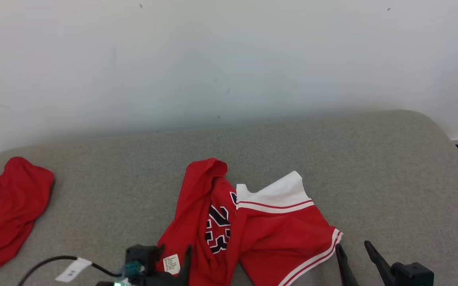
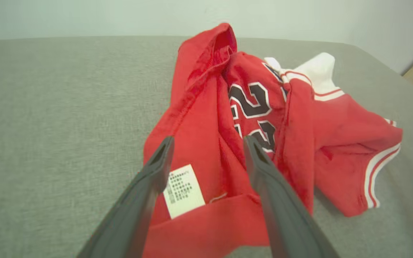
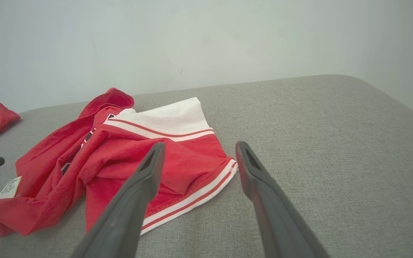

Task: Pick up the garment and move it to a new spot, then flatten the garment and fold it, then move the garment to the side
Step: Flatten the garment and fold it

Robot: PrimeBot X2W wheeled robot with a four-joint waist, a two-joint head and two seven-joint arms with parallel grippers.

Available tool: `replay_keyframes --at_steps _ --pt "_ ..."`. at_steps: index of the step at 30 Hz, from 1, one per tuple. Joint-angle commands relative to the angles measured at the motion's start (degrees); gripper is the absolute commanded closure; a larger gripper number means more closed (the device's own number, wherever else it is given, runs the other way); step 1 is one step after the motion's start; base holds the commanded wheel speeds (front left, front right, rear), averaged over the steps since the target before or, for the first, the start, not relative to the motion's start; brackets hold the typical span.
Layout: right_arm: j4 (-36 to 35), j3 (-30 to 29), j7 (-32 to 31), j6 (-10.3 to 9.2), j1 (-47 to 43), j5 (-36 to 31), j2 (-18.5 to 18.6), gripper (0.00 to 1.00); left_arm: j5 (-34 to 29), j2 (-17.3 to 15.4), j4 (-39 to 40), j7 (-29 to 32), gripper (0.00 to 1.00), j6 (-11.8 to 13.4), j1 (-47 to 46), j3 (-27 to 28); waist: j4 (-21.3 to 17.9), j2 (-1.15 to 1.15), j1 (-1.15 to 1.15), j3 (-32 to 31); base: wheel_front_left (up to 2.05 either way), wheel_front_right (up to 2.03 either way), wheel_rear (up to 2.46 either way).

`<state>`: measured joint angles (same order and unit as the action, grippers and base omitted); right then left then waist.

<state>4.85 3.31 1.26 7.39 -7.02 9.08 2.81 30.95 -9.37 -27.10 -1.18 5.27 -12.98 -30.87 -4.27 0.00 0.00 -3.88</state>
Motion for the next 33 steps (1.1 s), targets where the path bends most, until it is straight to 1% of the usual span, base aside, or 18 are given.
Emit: replay_keyframes --at_steps 1,3,4,8,11,15,18,23,26,30,31,32,33 --pt "0.1 0.1 0.2 0.20 -0.1 -0.1 0.0 0.00 0.5 -1.4 1.9 1.3 0.00 1.4 0.0 1.1 0.1 0.00 0.00 0.1 0.00 0.00 0.00" --pt "0.1 0.4 0.2 0.20 0.2 -0.1 0.0 0.00 1.2 -3.4 3.5 4.6 0.00 3.5 1.2 2.5 0.0 0.00 0.00 0.2 0.00 0.00 0.00" --pt "0.1 0.4 0.2 0.20 0.2 -0.1 0.0 0.00 1.2 -3.4 3.5 4.6 0.00 3.5 1.2 2.5 0.0 0.00 0.00 0.2 0.00 0.00 0.00" --pt "0.2 0.8 0.2 0.20 0.8 -0.3 0.0 0.00 2.7 -5.8 5.6 10.1 0.00 6.4 3.6 3.9 -0.6 0.00 0.00 0.5 0.00 0.00 0.00" --pt "0.0 0.5 0.0 0.20 0.5 -0.5 0.0 0.00 3.4 -6.5 7.1 12.7 0.00 7.4 5.6 3.8 -0.9 0.00 0.00 0.6 0.00 0.00 0.00" --pt "-0.3 0.2 -0.3 0.20 0.2 -0.7 0.0 0.00 3.5 -7.2 8.3 14.4 0.00 8.6 6.9 3.6 -1.0 0.00 0.00 0.8 0.00 0.00 0.00" --pt "-0.5 0.3 -0.6 0.20 0.5 -0.8 0.0 0.00 3.0 -7.6 8.0 15.3 0.00 9.0 7.0 3.1 -1.0 0.00 0.00 0.9 0.00 0.00 0.00" --pt "-0.9 0.8 -0.7 0.20 0.5 -1.0 0.0 0.00 1.9 -8.0 6.1 16.0 0.00 8.0 5.4 1.5 -1.0 0.00 0.00 0.9 0.00 0.00 0.00" --pt "-0.8 1.2 -1.1 0.20 1.0 -1.4 0.0 0.00 1.1 -8.3 4.5 15.4 0.00 7.8 4.2 0.8 -1.1 0.00 0.00 1.1 0.00 0.00 0.00" --pt "-1.2 1.7 -1.6 0.20 2.7 -2.8 0.0 0.00 1.1 -7.7 2.7 14.8 0.00 7.4 3.2 0.5 -1.1 0.00 0.00 1.2 0.00 0.00 0.00" --pt "-1.3 1.9 -1.9 0.20 3.3 -3.1 0.0 0.00 1.1 -7.6 2.3 14.8 0.02 7.3 3.0 0.4 -1.1 0.00 0.00 1.3 0.00 0.00 0.00" --pt "-1.4 2.0 -2.3 0.20 3.9 -3.6 0.0 0.00 1.2 -7.5 1.8 15.1 0.30 7.1 2.7 0.3 -1.1 0.00 0.00 1.3 0.00 0.00 0.00" --pt "-1.4 2.2 -2.6 0.20 4.5 -3.9 0.0 0.00 1.4 -7.3 1.4 15.4 0.64 6.9 2.4 0.2 -1.1 0.00 0.00 1.4 0.00 0.00 0.00"
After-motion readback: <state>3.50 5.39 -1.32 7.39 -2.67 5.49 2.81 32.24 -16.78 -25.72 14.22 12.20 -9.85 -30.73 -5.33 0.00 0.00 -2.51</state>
